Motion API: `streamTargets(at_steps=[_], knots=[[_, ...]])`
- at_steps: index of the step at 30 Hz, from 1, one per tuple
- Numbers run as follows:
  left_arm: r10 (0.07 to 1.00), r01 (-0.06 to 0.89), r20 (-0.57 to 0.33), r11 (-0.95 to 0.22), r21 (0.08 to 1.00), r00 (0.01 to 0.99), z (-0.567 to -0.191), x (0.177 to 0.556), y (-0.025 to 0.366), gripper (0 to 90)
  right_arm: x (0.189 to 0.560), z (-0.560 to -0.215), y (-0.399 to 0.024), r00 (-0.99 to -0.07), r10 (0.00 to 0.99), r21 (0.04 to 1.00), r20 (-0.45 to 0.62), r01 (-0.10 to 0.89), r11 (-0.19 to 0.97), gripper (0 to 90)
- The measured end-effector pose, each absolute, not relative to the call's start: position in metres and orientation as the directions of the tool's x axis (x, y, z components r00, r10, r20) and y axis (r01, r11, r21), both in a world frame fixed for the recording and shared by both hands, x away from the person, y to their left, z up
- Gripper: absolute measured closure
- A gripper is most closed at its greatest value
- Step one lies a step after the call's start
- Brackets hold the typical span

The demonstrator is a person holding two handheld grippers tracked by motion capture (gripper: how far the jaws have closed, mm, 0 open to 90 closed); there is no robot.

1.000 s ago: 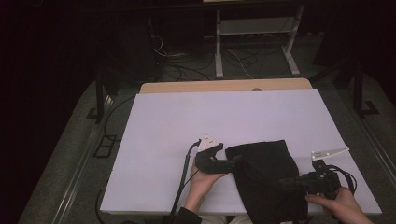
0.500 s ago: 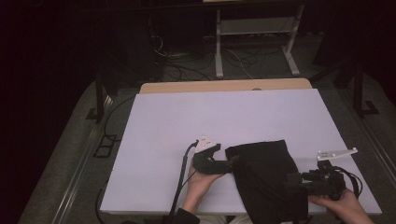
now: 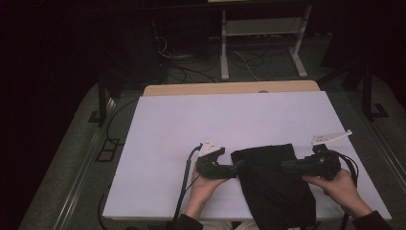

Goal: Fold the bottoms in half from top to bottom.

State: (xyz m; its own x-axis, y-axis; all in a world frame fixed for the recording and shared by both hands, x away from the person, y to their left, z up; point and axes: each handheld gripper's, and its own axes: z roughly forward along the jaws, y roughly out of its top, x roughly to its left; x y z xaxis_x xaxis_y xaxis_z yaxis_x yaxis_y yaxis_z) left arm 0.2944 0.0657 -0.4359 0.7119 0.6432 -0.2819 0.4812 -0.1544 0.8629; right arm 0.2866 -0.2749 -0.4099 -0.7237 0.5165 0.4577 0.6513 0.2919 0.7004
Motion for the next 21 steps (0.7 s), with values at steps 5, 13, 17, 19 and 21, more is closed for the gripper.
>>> streamTargets(at_steps=[5, 13, 17, 19, 21], knots=[[0.647, 0.483, -0.281, -0.155, 0.862, 0.709, -0.436, 0.294, 0.066, 12.2, 0.301, -0.409, -0.262, -0.720, 0.531, 0.694, 0.447, 0.653, 0.301, 88.7], [0.642, 0.488, -0.286, -0.158, 0.859, 0.711, -0.440, 0.294, 0.063, 12.2, 0.328, -0.415, -0.246, -0.734, 0.521, 0.682, 0.436, 0.647, 0.341, 88.8], [0.640, 0.489, -0.287, -0.161, 0.857, 0.713, -0.441, 0.295, 0.062, 12.2, 0.340, -0.424, -0.236, -0.733, 0.513, 0.647, 0.446, 0.660, 0.381, 88.7], [0.640, 0.491, -0.289, -0.159, 0.857, 0.712, -0.442, 0.295, 0.062, 12.2, 0.344, -0.429, -0.231, -0.732, 0.513, 0.627, 0.449, 0.667, 0.403, 88.7], [0.638, 0.492, -0.293, -0.155, 0.857, 0.712, -0.443, 0.295, 0.061, 12.2, 0.348, -0.434, -0.227, -0.728, 0.505, 0.603, 0.463, 0.677, 0.422, 88.7]])
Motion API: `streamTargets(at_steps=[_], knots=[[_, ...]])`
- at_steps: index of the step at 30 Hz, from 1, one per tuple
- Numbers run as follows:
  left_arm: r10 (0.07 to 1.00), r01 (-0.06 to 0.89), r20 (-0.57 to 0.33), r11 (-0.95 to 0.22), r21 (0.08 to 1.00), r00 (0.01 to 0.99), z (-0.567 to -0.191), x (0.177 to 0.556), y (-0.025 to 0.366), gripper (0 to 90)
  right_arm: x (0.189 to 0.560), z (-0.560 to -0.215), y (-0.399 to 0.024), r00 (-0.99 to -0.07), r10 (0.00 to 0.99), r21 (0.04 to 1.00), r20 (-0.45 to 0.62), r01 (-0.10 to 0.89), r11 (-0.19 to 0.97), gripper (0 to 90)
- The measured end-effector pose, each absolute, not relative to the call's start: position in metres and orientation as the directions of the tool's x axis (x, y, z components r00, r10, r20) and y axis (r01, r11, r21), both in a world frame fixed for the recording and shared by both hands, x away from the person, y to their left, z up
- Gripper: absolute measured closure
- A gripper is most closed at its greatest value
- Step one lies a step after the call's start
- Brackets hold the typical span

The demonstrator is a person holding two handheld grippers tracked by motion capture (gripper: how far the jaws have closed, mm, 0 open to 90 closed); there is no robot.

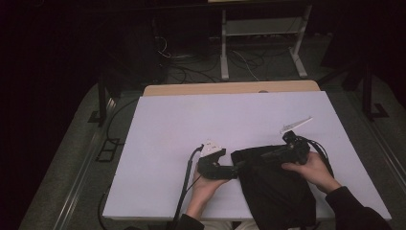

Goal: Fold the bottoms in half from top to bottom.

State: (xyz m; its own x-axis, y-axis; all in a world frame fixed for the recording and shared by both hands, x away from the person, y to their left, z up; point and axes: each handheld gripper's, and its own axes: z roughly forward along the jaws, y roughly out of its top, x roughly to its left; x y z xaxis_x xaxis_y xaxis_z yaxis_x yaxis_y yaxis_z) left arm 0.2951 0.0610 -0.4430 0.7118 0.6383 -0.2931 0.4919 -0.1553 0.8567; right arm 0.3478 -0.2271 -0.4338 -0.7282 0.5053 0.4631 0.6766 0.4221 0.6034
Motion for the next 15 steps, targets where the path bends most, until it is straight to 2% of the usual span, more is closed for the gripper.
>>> streamTargets(at_steps=[8, 15], knots=[[0.633, 0.490, -0.292, -0.160, 0.857, 0.717, -0.444, 0.295, 0.061, 12.2, 0.352, -0.447, -0.219, -0.718, 0.475, 0.535, 0.509, 0.696, 0.478, 88.7], [0.638, 0.490, -0.289, -0.159, 0.857, 0.713, -0.444, 0.296, 0.063, 12.3, 0.345, -0.447, -0.213, -0.730, 0.418, 0.521, 0.541, 0.681, 0.515, 88.8]])
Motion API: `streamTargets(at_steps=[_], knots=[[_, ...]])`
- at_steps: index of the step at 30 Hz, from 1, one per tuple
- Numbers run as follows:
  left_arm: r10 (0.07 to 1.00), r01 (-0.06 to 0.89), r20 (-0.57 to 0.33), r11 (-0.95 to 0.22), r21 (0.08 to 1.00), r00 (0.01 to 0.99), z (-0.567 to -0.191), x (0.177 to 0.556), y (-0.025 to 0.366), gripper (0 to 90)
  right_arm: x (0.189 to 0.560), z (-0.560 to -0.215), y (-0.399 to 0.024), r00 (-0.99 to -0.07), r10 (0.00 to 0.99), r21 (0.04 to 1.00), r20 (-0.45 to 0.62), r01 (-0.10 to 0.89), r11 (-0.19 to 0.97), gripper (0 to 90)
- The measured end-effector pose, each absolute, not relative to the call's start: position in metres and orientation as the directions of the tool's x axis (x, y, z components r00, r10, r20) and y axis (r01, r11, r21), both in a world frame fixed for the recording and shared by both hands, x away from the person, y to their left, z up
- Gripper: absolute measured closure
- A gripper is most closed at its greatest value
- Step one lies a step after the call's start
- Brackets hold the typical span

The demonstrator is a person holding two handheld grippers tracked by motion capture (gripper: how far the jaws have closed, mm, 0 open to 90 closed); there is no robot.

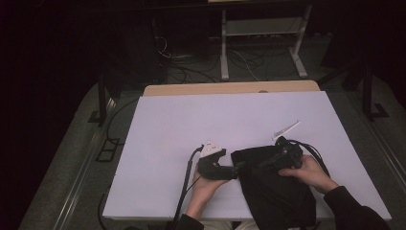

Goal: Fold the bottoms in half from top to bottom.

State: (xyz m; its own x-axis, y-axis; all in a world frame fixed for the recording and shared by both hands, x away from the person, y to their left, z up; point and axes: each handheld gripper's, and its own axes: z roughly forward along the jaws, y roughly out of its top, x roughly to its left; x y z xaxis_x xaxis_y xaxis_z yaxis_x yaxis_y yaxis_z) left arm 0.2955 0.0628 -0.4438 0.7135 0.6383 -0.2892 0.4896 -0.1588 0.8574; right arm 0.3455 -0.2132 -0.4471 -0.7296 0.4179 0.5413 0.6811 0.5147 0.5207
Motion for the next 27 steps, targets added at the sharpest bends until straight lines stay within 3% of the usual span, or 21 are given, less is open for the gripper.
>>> streamTargets(at_steps=[18, 27], knots=[[0.647, 0.506, -0.285, -0.183, 0.843, 0.708, -0.439, 0.310, 0.051, 12.4, 0.286, -0.439, -0.204, -0.788, 0.309, 0.534, 0.532, 0.595, 0.601, 88.8], [0.663, 0.530, -0.283, -0.202, 0.824, 0.693, -0.437, 0.322, 0.048, 12.4, 0.270, -0.440, -0.211, -0.791, 0.332, 0.549, 0.514, 0.601, 0.581, 88.7]])
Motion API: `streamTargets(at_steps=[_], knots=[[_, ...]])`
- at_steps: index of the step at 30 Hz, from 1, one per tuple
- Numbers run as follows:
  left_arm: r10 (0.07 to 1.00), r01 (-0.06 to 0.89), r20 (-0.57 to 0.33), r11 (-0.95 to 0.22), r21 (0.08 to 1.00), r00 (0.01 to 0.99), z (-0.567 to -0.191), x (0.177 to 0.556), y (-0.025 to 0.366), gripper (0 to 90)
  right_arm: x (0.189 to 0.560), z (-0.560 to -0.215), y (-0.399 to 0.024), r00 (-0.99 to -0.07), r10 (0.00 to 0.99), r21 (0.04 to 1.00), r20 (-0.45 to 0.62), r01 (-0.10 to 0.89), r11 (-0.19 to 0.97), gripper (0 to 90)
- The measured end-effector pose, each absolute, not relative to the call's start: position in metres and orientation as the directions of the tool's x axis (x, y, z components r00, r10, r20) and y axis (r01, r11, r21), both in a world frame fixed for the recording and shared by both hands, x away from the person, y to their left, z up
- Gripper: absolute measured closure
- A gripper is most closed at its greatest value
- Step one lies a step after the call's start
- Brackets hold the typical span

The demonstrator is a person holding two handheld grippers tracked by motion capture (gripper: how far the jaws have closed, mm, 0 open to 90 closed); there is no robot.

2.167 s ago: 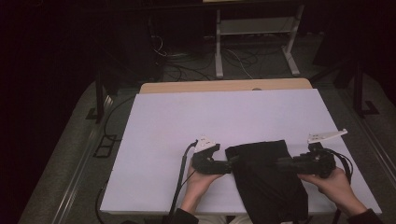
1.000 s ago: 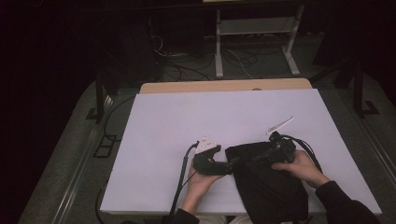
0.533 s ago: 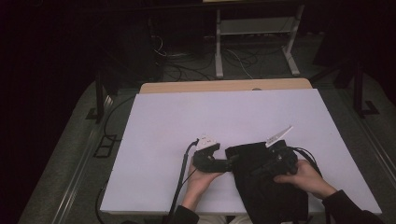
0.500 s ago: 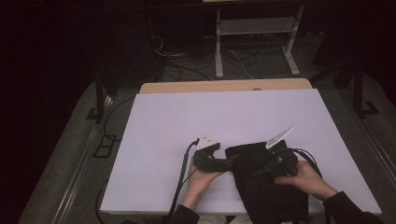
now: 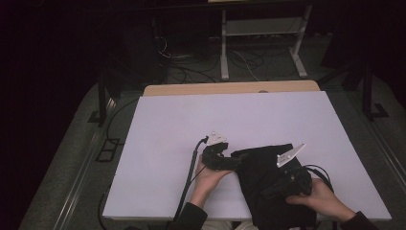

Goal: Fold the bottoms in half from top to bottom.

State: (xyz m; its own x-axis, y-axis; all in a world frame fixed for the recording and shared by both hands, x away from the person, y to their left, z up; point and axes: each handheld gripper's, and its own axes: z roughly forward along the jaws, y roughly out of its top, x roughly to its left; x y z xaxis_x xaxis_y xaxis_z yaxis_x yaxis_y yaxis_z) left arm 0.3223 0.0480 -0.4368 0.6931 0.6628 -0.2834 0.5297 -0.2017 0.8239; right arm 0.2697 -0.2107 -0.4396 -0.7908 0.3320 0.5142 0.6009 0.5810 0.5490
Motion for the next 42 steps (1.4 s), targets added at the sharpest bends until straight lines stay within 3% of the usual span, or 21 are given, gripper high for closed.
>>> streamTargets(at_steps=[7, 11, 30, 42], knots=[[0.668, 0.551, -0.276, -0.241, 0.799, 0.691, -0.439, 0.330, 0.044, 12.4, 0.272, -0.428, -0.229, -0.791, 0.369, 0.607, 0.488, 0.611, 0.508, 79.4], [0.668, 0.557, -0.268, -0.262, 0.788, 0.694, -0.441, 0.333, 0.043, 12.5, 0.277, -0.420, -0.240, -0.805, 0.426, 0.645, 0.413, 0.589, 0.486, 70.6], [0.651, 0.576, -0.278, -0.299, 0.761, 0.706, -0.450, 0.340, 0.042, 14.1, 0.327, -0.417, -0.297, -0.716, 0.586, 0.689, 0.379, 0.641, 0.337, 16.4], [0.642, 0.582, -0.287, -0.308, 0.752, 0.711, -0.454, 0.341, 0.040, 14.7, 0.370, -0.435, -0.315, -0.648, 0.655, 0.638, 0.388, 0.702, 0.316, 13.6]])
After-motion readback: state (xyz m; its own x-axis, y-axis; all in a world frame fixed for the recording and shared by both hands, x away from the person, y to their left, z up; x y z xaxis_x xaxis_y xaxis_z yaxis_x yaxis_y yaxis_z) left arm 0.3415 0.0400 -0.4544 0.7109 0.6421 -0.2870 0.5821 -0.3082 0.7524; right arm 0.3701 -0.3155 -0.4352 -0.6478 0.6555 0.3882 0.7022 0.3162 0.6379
